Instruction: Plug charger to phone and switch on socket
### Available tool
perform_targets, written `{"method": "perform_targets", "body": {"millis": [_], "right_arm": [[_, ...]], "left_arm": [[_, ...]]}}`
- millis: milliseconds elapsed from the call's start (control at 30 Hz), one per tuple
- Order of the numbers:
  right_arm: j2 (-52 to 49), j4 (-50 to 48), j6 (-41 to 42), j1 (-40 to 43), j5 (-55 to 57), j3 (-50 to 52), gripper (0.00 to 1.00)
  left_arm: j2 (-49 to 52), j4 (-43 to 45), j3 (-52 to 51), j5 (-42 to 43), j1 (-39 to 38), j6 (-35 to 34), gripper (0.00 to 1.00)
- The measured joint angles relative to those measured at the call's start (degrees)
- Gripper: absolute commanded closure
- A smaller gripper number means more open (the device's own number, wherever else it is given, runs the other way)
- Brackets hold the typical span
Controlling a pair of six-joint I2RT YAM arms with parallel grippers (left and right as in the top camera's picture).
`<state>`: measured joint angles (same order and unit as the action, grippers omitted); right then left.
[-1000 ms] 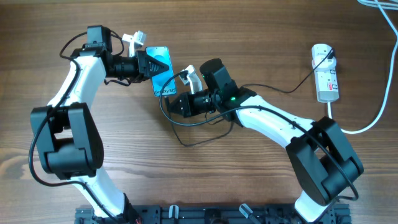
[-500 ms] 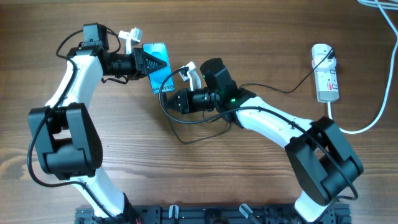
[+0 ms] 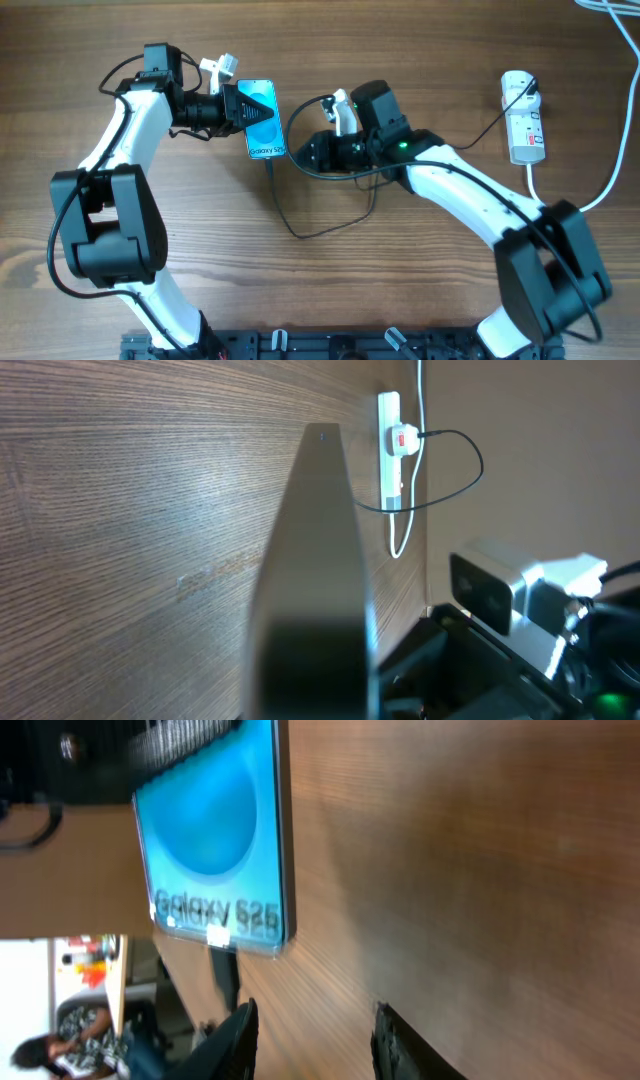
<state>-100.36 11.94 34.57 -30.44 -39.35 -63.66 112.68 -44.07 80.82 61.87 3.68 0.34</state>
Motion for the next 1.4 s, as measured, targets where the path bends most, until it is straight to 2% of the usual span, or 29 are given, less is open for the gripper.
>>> {"method": "perform_targets", "body": {"millis": [33, 67, 100, 167, 200, 233, 333, 700, 1167, 1400], "right_arm": [[1.27, 2.27, -0.66, -0.04, 0.0, -0.04, 0.61], [2.43, 5.11, -1.44, -0.13, 0.31, -0.24, 0.41], [3.39, 7.72, -1.88, -0.17, 0.92, -0.24, 0.29], [3.61, 8.28, -3.02, -0.15, 2.23, -0.24, 0.29], [3.61, 8.04, -3.19, -0.15, 2.4, -0.24, 0.45], [3.61, 7.02, -3.39, -0.15, 2.58, -0.24, 0.57], [3.61, 4.92, -3.61, -0.15, 2.58, -0.24, 0.51], [3.61, 5.66, -0.55, -0.66, 2.64, -0.24, 0.49], [3.61, 9.33, -4.92, -7.63, 3.58, -0.24, 0.2], [3.61, 7.15, -4.98, -12.7, 9.11, -0.22, 0.19]], "left_arm": [[0.0, -0.04, 0.0, 0.0, 0.0, 0.0, 0.96], [0.0, -0.02, 0.0, -0.02, 0.0, 0.0, 0.96], [0.0, -0.02, 0.0, 0.0, 0.0, 0.0, 0.96], [0.0, -0.04, 0.0, 0.02, 0.0, 0.0, 0.96], [0.0, -0.02, 0.0, 0.0, 0.0, 0.0, 0.96], [0.0, -0.02, 0.0, 0.02, 0.0, 0.0, 0.96], [0.0, -0.02, 0.0, 0.02, 0.0, 0.0, 0.96], [0.0, -0.09, 0.0, 0.17, 0.0, 0.0, 0.96], [0.0, -0.68, 0.0, 0.17, -1.92, 0.0, 0.96], [0.0, -0.68, 0.0, 0.17, -3.06, 0.0, 0.96]]}}
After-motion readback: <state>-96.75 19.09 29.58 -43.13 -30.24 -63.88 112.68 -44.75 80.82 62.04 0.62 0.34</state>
